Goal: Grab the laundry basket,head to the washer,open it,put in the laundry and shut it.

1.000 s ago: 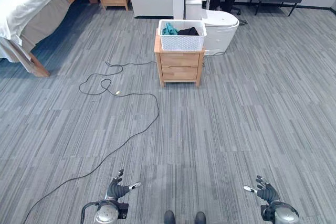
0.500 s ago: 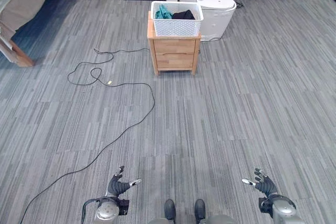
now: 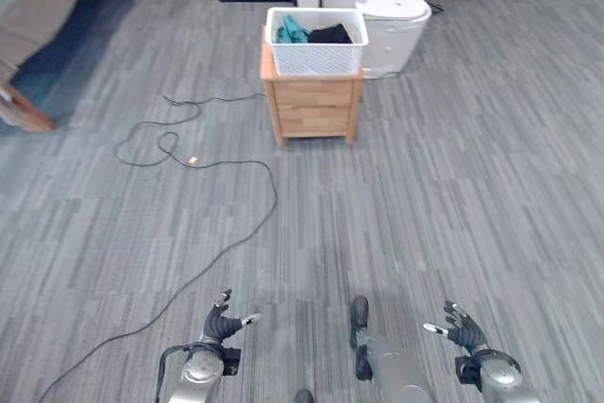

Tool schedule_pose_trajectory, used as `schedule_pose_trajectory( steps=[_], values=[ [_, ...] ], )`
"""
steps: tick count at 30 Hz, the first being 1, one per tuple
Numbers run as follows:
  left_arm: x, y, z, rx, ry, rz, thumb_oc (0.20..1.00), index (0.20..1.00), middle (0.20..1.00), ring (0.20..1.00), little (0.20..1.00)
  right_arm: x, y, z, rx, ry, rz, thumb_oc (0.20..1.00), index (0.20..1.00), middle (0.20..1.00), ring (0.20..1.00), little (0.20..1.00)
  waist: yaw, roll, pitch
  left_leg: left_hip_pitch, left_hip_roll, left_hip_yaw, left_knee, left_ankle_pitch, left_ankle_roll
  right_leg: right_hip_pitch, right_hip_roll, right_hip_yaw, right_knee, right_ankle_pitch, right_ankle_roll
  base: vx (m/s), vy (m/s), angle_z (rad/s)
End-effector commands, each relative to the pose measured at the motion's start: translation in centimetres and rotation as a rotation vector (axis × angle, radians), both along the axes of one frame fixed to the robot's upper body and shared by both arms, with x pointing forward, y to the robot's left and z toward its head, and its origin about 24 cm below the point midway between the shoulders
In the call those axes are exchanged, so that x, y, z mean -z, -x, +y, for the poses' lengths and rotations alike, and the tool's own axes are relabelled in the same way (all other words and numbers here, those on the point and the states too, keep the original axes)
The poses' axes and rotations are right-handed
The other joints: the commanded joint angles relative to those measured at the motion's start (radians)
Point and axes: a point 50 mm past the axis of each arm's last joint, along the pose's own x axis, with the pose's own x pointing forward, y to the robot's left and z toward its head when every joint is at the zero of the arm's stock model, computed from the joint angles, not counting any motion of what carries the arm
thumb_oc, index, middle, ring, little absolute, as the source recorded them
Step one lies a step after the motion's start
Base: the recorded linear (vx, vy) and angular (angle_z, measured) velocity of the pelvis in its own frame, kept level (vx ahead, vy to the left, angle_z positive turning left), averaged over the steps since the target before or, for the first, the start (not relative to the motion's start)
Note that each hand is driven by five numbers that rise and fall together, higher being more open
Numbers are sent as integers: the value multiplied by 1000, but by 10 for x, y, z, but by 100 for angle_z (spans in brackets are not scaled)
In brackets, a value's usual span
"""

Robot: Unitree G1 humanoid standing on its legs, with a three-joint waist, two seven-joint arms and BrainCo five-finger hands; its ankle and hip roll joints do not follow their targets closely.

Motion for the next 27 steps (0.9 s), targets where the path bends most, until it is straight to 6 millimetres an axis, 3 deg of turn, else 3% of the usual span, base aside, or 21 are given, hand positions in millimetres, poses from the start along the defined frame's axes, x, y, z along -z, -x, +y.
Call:
schedule_pose_trajectory(
  steps=[1,3,5,7,9,10,11,13,16,21,23,24,27],
  values=[
    [-7,-5,0,38,-5,-49,1000,1000,1000,1000,1000,-13,-15,-8,-11,32,-87,1000,1000,1000,1000,1000,-30,-20,-59,-90,-1,69,258,49,-92,163,6,5,-41,-98,35,231,-191,47],
    [-7,-7,-2,45,-1,-50,1000,1000,1000,1000,1000,-14,-16,-8,-11,33,-89,1000,1000,1000,1000,1000,-31,-27,-57,-126,18,94,315,66,-99,186,2,0,-50,-114,26,150,-128,13],
    [-9,-12,-5,56,1,-59,1000,1000,1000,1000,1000,-14,-16,-10,-12,42,-82,1000,1000,1000,1000,1000,-21,-47,-45,-204,39,151,355,36,-71,222,-14,0,-55,-136,17,167,-105,-15],
    [-9,-11,-4,60,-4,-58,1000,1000,1000,1000,1000,-14,-15,-11,-13,48,-79,1000,1000,1000,1000,1000,-8,-59,-41,-250,39,176,303,-3,-46,249,-23,0,-59,-152,24,213,-54,-11],
    [-8,-8,-4,61,-7,-53,1000,1000,1000,1000,1000,-14,-14,-13,-11,60,-75,1000,1000,1000,1000,1000,10,-62,-32,-328,60,198,244,40,-45,283,-23,-1,-66,-170,26,264,-27,-29],
    [-6,-4,-1,50,-9,-40,1000,1000,1000,1000,1000,-12,-12,-14,-6,66,-63,1000,1000,1000,1000,1000,26,-54,-23,-373,82,201,153,135,-66,317,-4,4,-71,-192,25,233,-4,-27],
    [-6,-4,-1,50,-9,-40,1000,1000,1000,1000,1000,-12,-12,-14,-6,65,-63,1000,1000,1000,1000,1000,26,-55,-22,-368,80,201,147,138,-66,319,-6,4,-71,-193,25,243,2,-28],
    [-4,-1,2,28,-16,-26,1000,1000,1000,1000,1000,-8,-7,-14,9,70,-46,1000,1000,1000,1000,1000,45,-50,-12,-423,109,200,25,209,-85,363,8,19,-69,-223,26,291,38,-62],
    [-4,0,3,14,-17,-25,1000,1000,1000,1000,1000,-6,-4,-15,16,74,-32,1000,1000,1000,1000,1000,57,-45,-13,-444,127,202,-64,250,-95,419,13,47,-68,-251,28,367,96,-41],
    [-3,3,7,9,-28,-14,1000,1000,1000,1000,1000,-2,-1,-14,20,65,-14,1000,1000,1000,1000,1000,66,-38,-36,-425,135,210,-42,289,-93,478,4,87,-57,-283,37,400,156,-23],
    [-4,1,9,9,-38,-17,1000,1000,1000,1000,1000,-2,-5,-9,20,51,-18,1000,1000,1000,1000,1000,71,-54,-49,-432,118,209,13,266,-79,481,-25,100,-28,-278,54,441,219,-10],
    [-5,-1,11,15,-50,-17,1000,1000,1000,1000,1000,-2,-8,-3,15,25,-29,1000,1000,1000,1000,1000,70,-77,-57,-435,89,211,73,226,-59,467,-58,120,28,-239,81,367,184,-16],
    [-8,-4,13,20,-57,-26,1000,1000,1000,1000,1000,-4,-13,2,6,3,-47,1000,1000,1000,1000,1000,71,-88,-64,-430,68,211,96,188,-34,424,-72,147,114,-181,97,280,160,-20]
  ],
)
